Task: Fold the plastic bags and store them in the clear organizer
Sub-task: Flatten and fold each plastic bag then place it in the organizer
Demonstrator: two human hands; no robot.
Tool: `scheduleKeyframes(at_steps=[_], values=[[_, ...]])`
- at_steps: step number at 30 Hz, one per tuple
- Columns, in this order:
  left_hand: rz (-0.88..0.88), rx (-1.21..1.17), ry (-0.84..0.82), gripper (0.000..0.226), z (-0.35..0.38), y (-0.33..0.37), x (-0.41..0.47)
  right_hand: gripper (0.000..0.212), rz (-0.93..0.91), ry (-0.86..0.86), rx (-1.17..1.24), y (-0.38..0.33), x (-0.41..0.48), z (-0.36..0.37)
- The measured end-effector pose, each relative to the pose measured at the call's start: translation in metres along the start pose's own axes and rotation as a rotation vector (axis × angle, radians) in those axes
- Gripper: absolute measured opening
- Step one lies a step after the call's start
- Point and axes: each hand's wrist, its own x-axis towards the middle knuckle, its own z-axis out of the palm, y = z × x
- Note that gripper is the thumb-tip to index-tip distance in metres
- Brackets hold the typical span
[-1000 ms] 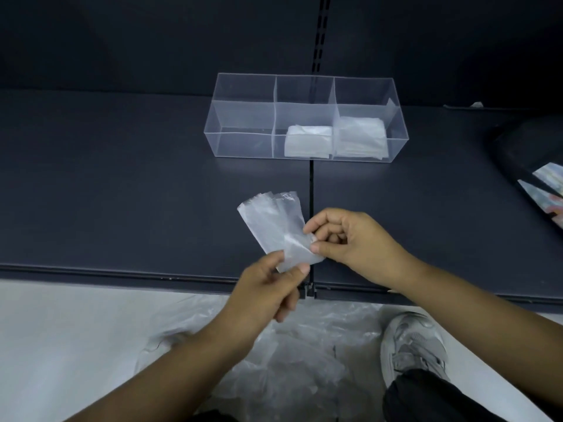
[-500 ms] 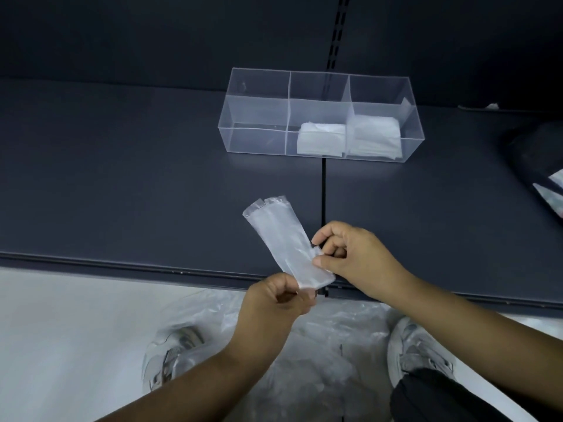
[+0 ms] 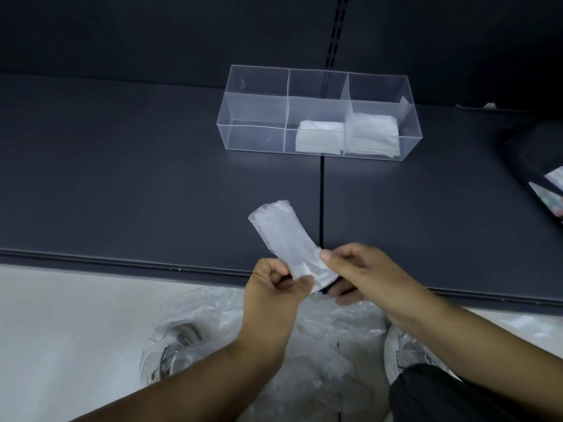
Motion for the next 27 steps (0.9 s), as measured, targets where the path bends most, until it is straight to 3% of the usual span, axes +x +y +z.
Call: scheduleKeyframes(at_steps=[2,7,14,16,19,22,24,27], values=[[0.013,-0.002,-0.026,0.030,0.001,0.000,-0.003,0.039,0.104,-0.123,0.101,0.001,-0.008,0.003],[0.051,0.088,-0.105,0.033,0.002,0.005,-0.007,0.010,0.071,-0.018,0.134,0.009,-0.005,0.001],[0.130,0.206,-0.134,0.029,0.000,0.038,0.041,0.010,0.042,-0.059,0.045,0.013,-0.004,-0.010],[0.208,0.266,-0.142,0.033,-0.002,0.046,0.059,0.010,0.060,-0.049,0.075,0.015,-0.004,-0.012],[0.368,0.429,-0.022,0.042,-0.009,0.056,0.083,0.011,0.101,-0.050,0.141,0.018,-0.005,-0.015],[0.794,0.699,0.053,0.038,-0.021,0.051,0.077,0.018,0.137,-0.058,0.193,0.019,-0.004,-0.015],[1.031,0.891,-0.156,0.035,-0.028,0.031,0.057,0.020,0.155,-0.060,0.219,0.019,-0.003,-0.015],[1.071,1.151,-0.538,0.067,-0.033,-0.002,0.030,0.021,0.172,-0.074,0.249,0.019,-0.004,-0.016]])
